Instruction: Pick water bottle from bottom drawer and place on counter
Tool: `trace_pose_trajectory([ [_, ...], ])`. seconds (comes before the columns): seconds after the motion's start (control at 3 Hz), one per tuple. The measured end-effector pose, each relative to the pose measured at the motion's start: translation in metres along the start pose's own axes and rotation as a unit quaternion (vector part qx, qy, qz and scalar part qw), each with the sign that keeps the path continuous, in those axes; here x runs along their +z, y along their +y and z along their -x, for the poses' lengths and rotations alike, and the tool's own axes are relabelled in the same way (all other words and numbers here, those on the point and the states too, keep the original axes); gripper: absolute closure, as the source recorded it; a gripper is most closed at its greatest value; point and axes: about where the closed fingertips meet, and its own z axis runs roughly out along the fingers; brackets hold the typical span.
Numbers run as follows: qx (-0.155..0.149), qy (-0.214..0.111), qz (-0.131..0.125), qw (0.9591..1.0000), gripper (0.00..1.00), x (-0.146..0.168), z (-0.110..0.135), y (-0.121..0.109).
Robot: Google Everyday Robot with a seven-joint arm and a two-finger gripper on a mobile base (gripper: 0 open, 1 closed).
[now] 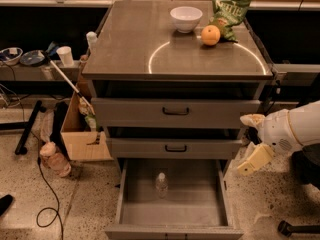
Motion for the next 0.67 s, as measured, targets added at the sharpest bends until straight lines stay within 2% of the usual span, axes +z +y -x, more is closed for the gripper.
trace_pose_trajectory([
  [0.33,0.0,0.0,0.0,1.0,0.0,0.0,0.0,0.0],
  [0.67,-0.009,-0.012,-0.016,0.9998,0.0,0.0018,-0.0019,0.0015],
])
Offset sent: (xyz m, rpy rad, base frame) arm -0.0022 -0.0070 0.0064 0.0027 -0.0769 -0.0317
